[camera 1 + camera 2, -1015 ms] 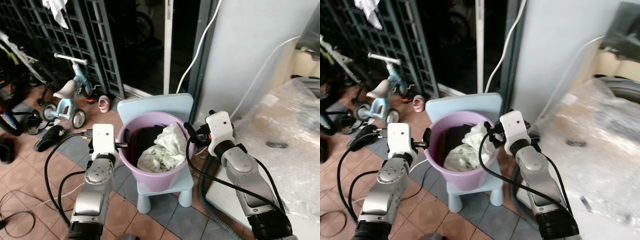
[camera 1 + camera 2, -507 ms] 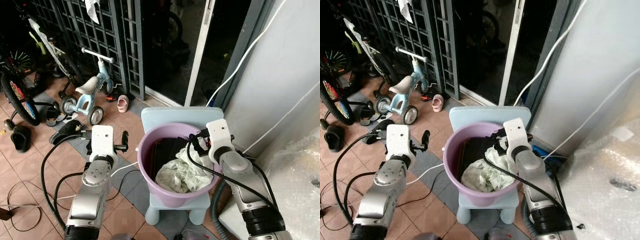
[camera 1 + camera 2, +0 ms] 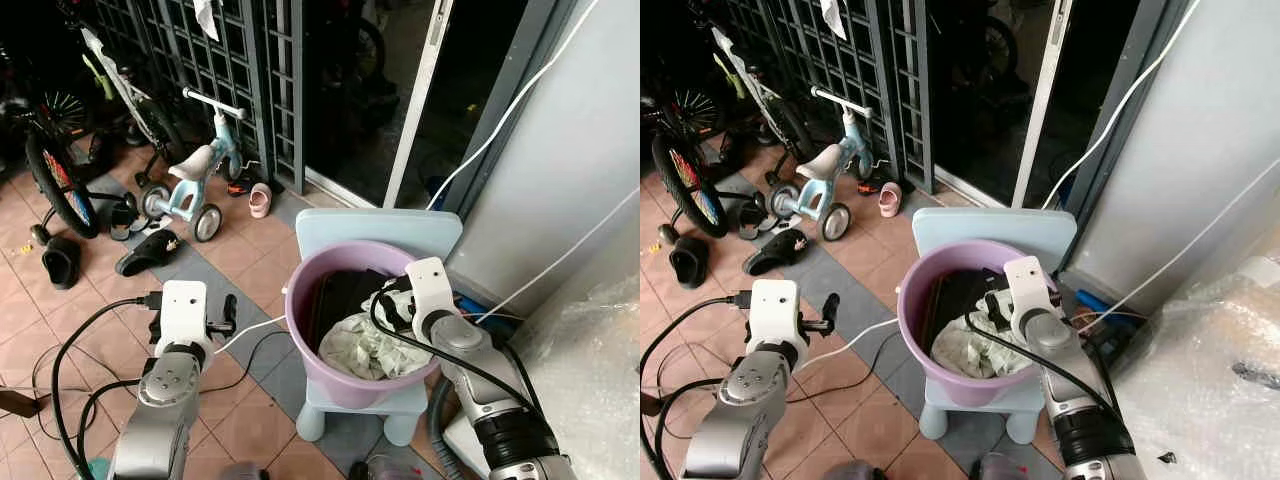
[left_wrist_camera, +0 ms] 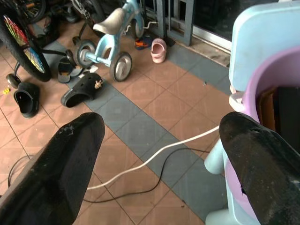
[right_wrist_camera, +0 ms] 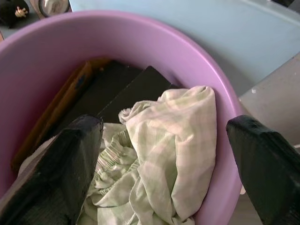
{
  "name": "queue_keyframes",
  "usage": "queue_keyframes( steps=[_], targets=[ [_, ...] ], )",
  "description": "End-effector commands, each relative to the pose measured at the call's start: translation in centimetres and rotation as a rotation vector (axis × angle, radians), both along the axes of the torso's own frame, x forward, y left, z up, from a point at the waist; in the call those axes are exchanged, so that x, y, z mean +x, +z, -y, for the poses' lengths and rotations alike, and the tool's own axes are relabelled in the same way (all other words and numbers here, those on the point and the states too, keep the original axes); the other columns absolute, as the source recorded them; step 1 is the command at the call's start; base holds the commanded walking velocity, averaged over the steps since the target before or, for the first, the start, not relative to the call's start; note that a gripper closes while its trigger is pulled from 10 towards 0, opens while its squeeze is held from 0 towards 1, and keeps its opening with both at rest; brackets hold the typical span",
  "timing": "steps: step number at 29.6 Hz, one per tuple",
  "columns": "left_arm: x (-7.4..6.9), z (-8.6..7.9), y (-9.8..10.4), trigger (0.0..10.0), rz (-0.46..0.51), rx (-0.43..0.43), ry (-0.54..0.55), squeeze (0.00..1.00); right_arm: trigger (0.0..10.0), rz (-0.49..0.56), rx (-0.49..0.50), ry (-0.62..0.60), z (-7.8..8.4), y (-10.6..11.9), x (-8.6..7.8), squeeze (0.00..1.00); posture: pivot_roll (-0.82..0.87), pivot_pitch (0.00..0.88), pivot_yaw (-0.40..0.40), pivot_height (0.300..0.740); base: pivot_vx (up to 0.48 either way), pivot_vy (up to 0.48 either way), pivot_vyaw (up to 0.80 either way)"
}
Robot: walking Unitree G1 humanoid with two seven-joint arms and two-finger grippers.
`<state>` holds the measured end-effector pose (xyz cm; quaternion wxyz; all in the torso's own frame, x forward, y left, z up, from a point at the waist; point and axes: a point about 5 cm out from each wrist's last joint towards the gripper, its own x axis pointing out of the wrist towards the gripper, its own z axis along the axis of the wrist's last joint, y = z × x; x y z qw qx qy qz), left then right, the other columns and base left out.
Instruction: Clothes washing
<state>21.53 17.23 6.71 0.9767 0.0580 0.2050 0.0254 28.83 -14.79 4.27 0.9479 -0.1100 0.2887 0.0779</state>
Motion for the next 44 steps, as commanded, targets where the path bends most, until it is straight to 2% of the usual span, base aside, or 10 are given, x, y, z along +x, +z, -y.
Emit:
queue_keyframes(
  steps=[1,18,19,20,21,22,25,31,39,44],
  targets=[
    [-0.8,-0.6,-0.1,10.0,-0.033,0.025,0.012,0.0,10.0,-0.066,-0.026,-0.016,0.2,-1.4,-0.5,0.0,0.05,0.104,-0.042,0.74,0.0,0.0,0.0],
    [-7.8,-0.8,2.7,10.0,-0.067,0.085,0.021,0.0,10.0,-0.136,-0.212,-0.007,0.6,-4.3,1.2,0.0,0.2,0.29,-0.121,0.74,0.0,0.0,0.0],
    [-8.3,-1.0,2.8,10.0,-0.08,0.092,0.029,0.0,8.5,-0.15,-0.215,-0.012,0.4,-4.6,1.0,0.0,0.21,0.302,-0.121,0.74,0.0,0.0,0.0],
    [-8.3,-1.0,2.8,10.0,-0.08,0.092,0.029,0.0,8.5,-0.15,-0.215,-0.012,0.4,-4.6,1.0,0.0,0.21,0.302,-0.121,0.74,0.0,0.0,0.0],
    [-8.7,-1.0,2.9,10.0,-0.088,0.095,0.034,0.0,2.9,-0.165,-0.197,-0.025,0.2,-4.9,0.7,0.0,0.21,0.309,-0.122,0.74,0.0,0.0,0.0],
    [-8.8,-1.1,3.0,10.0,-0.09,0.094,0.034,0.0,0.0,-0.177,-0.177,-0.034,-0.1,-5.1,0.6,0.0,0.22,0.313,-0.122,0.74,0.0,0.0,0.0],
    [-9.3,-1.2,3.1,10.0,-0.106,0.099,0.036,0.0,0.0,-0.242,-0.067,-0.087,-1.3,-6.0,-0.1,0.0,0.22,0.322,-0.12,0.74,0.0,0.0,0.0],
    [-9.4,-1.2,3.4,10.0,-0.113,0.105,0.04,0.0,0.0,-0.241,-0.048,-0.076,-2.2,-6.0,0.0,0.0,0.22,0.326,-0.123,0.74,0.0,0.0,0.0],
    [-9.0,-1.2,3.3,10.0,-0.109,0.113,0.041,0.0,0.0,-0.236,-0.01,-0.117,-1.7,-5.9,0.2,0.0,0.21,0.319,-0.126,0.74,0.0,0.0,0.0],
    [-8.2,-2.4,4.4,10.0,-0.023,0.16,0.132,0.0,0.0,-0.215,0.037,-0.186,-0.9,-5.1,1.1,0.0,0.21,0.323,-0.122,0.74,0.0,0.0,0.0]
  ],
)
